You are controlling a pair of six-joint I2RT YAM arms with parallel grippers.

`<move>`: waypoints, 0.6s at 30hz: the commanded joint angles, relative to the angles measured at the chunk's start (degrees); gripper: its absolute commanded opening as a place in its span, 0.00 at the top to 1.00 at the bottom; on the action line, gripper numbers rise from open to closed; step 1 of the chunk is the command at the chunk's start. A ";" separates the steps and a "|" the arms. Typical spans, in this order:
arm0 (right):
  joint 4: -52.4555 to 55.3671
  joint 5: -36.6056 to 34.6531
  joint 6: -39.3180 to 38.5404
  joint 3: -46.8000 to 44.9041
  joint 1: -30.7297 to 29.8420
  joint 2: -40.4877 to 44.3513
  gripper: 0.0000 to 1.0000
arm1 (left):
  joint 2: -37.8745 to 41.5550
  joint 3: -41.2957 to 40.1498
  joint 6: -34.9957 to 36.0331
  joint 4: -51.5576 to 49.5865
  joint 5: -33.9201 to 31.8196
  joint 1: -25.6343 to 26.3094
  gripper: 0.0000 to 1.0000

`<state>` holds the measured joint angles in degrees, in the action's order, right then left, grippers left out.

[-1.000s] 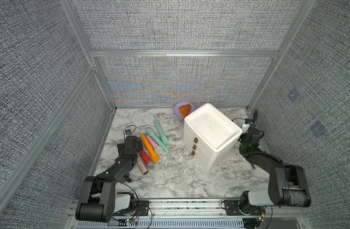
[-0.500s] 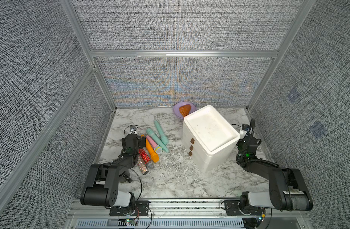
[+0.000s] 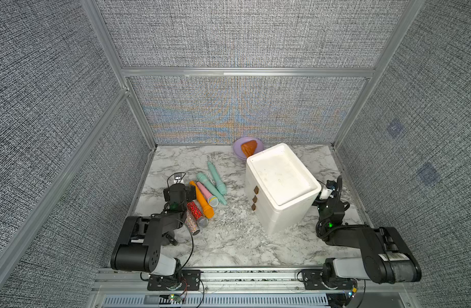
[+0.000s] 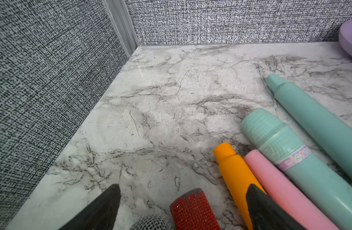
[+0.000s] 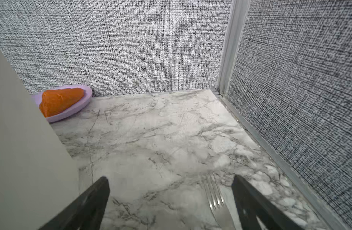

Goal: Take the microphone out of the drawer
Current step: Reset both arms

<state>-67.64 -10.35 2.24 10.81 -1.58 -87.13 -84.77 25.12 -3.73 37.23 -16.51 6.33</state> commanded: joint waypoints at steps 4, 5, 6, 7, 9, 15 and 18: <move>-6.98 -2.21 -0.55 0.34 -0.62 -0.03 0.02 | 0.23 0.19 -0.86 1.76 -0.73 -0.09 0.00; -5.66 -2.38 -0.36 0.64 -0.65 0.45 0.02 | 0.42 0.42 -0.88 1.20 -0.64 -0.05 0.00; -6.69 -2.37 -0.49 0.43 -0.67 0.12 0.02 | 0.42 0.47 -0.93 0.91 -0.63 -0.01 0.00; -7.85 -2.35 -0.70 0.15 -0.71 -0.13 0.02 | 0.34 0.45 -0.91 1.15 -0.63 -0.07 0.00; -9.40 -2.31 -0.87 -0.26 -0.77 -0.67 0.02 | 0.38 0.50 -0.89 0.97 -0.63 -0.09 0.00; -8.57 -2.42 -0.78 -0.08 -0.75 -0.42 0.02 | 0.21 0.61 -0.85 1.00 -0.62 -0.03 0.00; -8.20 -2.48 -0.69 0.02 -0.77 -0.28 0.02 | -0.03 0.82 -0.94 0.72 -0.37 -0.12 0.00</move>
<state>-73.87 -13.04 1.58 10.55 -2.15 -87.50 -84.71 25.71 -4.56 37.17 -16.56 6.26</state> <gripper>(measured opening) 0.978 0.998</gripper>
